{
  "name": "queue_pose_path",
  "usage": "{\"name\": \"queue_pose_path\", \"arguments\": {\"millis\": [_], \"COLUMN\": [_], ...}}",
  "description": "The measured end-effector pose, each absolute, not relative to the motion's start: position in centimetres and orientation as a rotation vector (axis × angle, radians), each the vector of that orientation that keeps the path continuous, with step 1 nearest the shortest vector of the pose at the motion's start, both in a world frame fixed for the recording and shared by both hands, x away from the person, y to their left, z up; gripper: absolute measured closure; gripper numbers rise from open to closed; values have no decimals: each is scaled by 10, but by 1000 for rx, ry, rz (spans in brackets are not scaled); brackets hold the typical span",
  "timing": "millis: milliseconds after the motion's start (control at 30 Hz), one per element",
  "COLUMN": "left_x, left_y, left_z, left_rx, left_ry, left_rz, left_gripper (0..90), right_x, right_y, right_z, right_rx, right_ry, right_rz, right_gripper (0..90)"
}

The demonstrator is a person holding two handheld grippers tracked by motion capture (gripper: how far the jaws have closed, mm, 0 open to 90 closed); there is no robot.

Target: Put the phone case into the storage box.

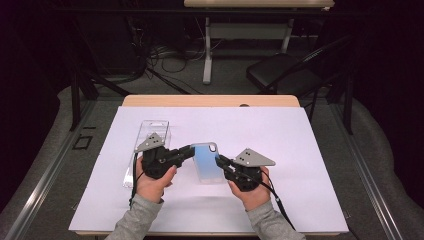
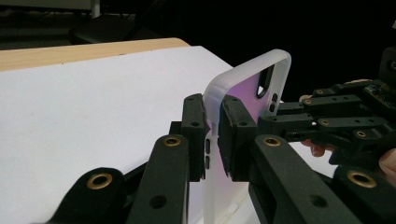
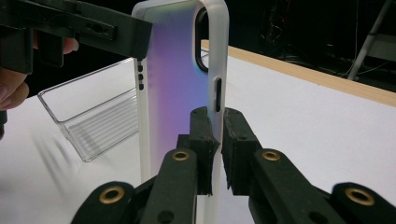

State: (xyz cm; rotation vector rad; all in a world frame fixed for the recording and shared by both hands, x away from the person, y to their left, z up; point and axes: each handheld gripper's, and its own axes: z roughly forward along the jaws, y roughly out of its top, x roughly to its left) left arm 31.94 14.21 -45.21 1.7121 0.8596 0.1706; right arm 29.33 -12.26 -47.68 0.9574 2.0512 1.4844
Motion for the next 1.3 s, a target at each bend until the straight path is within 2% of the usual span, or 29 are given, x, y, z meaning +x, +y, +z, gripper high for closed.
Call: {"name": "queue_pose_path", "arguments": {"millis": [1300], "left_x": [320], "left_y": [147], "left_z": [-449], "left_rx": [1713], "left_ry": [824], "left_rz": [157], "left_gripper": [838], "right_x": [296], "right_y": [-125], "right_z": [-477], "right_rx": [946], "right_ry": [2062], "right_rz": [1542], "right_gripper": [831]}}
